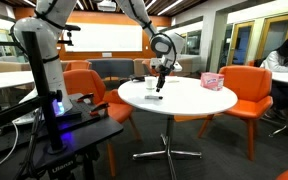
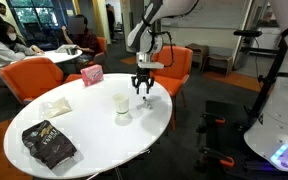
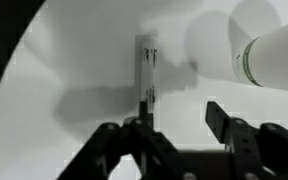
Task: Take the marker out of the cup and put it on the table
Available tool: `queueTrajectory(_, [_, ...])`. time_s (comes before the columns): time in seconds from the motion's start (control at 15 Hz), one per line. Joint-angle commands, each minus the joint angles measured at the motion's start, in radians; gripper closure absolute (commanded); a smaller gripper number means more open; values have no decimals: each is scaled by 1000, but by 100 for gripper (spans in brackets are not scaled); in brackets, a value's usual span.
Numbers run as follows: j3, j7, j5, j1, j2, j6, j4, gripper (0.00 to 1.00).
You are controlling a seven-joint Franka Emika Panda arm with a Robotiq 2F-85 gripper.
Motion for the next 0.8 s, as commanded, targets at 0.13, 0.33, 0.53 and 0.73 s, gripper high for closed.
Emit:
queueTrajectory(0.13, [25,-131,-10,6,-100,131,-100,0])
queueTrajectory(0.33, [20,-177,-71,40,-214,166,-194,0])
queueTrajectory(0.53, [5,-130,-188,98,-356,167,-293,0])
queueTrajectory(0.73, [5,-97,-292,133,-476,204,-365,0])
